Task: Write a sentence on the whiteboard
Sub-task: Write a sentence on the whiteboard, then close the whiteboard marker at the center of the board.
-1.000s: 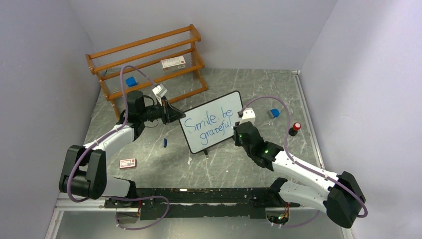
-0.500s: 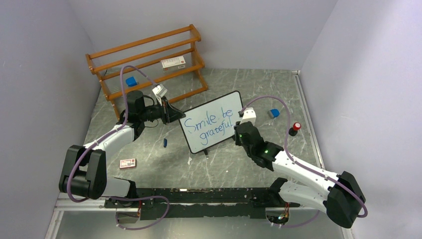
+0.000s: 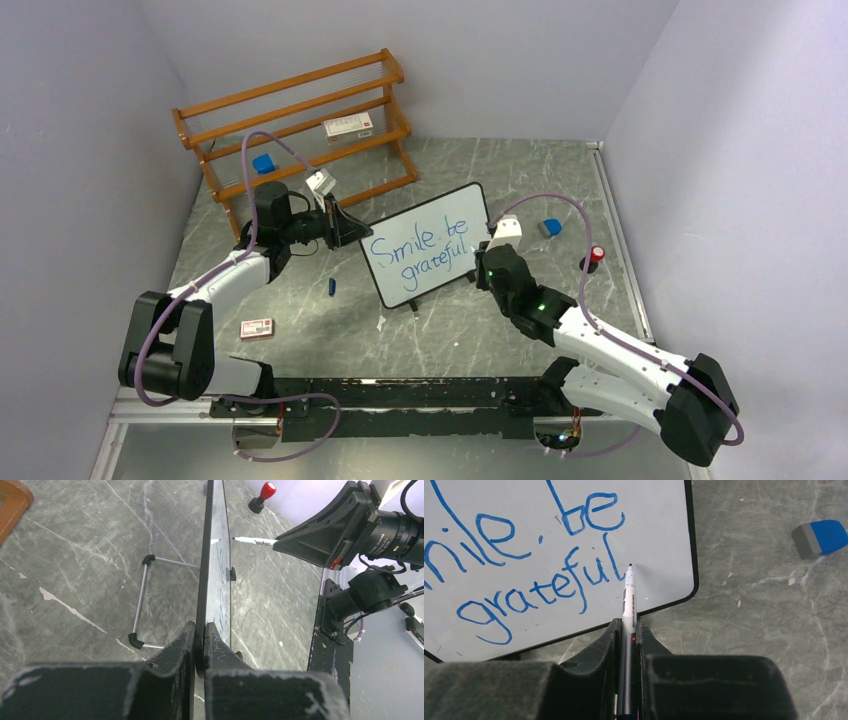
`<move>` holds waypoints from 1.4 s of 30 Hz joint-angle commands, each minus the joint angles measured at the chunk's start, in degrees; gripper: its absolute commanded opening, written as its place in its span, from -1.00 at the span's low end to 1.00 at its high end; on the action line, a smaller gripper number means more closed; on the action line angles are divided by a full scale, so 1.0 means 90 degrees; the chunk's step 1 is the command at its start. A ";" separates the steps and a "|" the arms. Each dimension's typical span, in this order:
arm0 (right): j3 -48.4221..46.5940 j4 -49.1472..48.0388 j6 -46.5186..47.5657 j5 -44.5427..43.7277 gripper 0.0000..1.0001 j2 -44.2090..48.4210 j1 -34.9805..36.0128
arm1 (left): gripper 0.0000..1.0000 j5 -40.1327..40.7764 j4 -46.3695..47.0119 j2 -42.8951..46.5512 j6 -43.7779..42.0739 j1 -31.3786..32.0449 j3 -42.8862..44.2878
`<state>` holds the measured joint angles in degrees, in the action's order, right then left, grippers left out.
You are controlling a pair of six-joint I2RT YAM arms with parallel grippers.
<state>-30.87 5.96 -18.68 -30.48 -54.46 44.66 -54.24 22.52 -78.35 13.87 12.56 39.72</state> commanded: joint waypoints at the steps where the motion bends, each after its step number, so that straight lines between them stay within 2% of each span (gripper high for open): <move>1: 0.0062 -0.0057 -0.0081 -0.0095 -1.00 -0.0008 -0.0070 | -0.90 0.0156 -0.0375 -0.0113 -0.0431 -0.0028 0.0039; 17: 0.0006 -0.0277 0.0008 0.0134 -1.00 -0.0382 -0.0197 | -0.90 0.0120 -0.0349 -0.0151 -0.0408 -0.0028 0.0039; 24: -0.0050 -0.0009 0.0024 0.0162 -1.00 0.0019 -0.0206 | -0.90 0.0152 -0.0354 -0.0124 -0.0407 -0.0028 0.0039; 32: -0.0290 0.0771 0.0030 0.0283 -1.00 0.0778 -0.0204 | -0.90 0.0352 -0.0573 -0.0021 -0.0538 -0.0028 0.0078; 36: -0.0499 0.1146 0.0088 0.0305 -1.00 0.1163 -0.0201 | -0.71 0.0401 -0.0621 0.0096 -0.0436 -0.0028 0.0167; 42: -0.0817 0.1607 0.0136 0.0319 -1.00 0.1779 -0.0206 | -0.17 0.0755 -0.1403 0.0612 -0.0559 -0.0028 0.0852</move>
<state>-35.14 16.38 -18.46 -27.79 -41.76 43.18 -51.48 15.88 -76.90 11.68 12.56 42.48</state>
